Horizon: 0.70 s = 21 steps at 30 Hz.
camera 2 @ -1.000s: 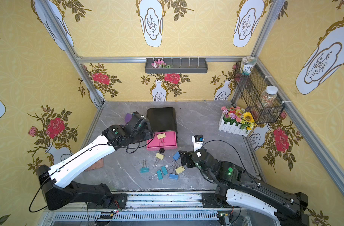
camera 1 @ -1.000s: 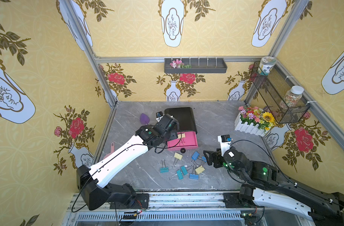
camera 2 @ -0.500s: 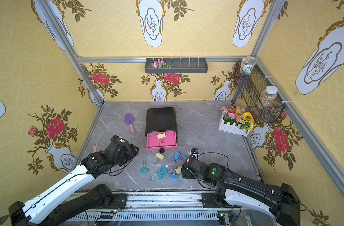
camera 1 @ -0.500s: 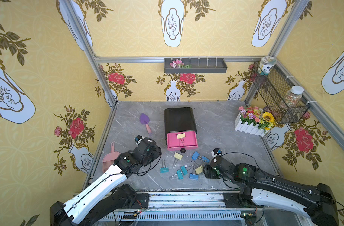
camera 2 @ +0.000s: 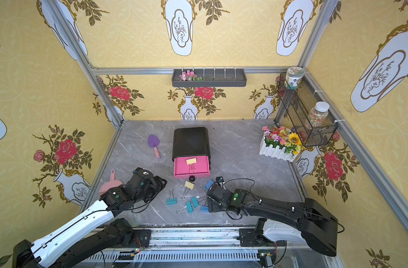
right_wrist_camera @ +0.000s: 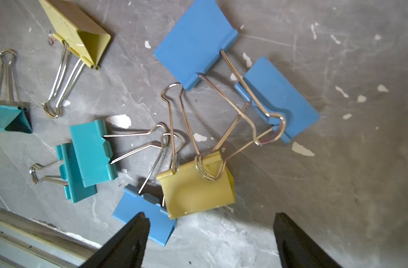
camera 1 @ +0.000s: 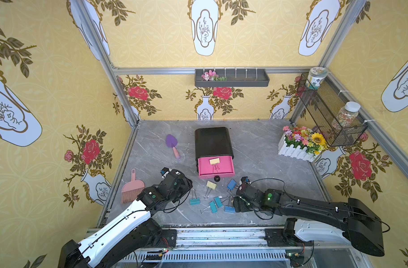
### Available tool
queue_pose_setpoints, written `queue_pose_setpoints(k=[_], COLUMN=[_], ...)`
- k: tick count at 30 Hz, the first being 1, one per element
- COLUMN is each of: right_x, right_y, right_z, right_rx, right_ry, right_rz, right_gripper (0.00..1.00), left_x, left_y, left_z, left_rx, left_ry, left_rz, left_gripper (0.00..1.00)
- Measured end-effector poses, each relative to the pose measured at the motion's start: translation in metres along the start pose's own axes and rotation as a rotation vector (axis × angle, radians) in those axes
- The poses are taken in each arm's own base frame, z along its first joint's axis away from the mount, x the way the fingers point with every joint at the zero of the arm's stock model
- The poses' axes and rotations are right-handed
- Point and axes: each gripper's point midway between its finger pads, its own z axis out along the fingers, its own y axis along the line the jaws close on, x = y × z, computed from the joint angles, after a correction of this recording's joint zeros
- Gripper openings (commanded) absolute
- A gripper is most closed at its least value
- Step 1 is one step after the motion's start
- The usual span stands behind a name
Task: Put the binder clips in the drawer according to color
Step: Pick up the binder clip at the center of the board.
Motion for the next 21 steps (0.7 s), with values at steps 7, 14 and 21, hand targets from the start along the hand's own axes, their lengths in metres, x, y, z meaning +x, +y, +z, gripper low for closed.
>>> queue_pose_setpoints(k=[7, 14, 21], right_x=[-0.007, -0.009, -0.005], right_y=[0.008, 0.013, 0.011], right_z=[0.009, 0.016, 0.02], right_rx=[-0.013, -0.023, -0.016], right_ry=[-0.019, -0.019, -0.012], right_rz=[-0.056, -0.093, -0.099], right_gripper=[0.77, 0.73, 0.72], left_x=[0.001, 0.003, 0.004], left_y=[-0.003, -0.005, -0.006], left_z=[0.004, 0.007, 0.007], left_rx=[-0.004, -0.001, -0.002], left_ry=[0.012, 0.024, 0.031], left_rz=[0.006, 0.006, 0.011], left_gripper=[0.63, 0.63, 0.63])
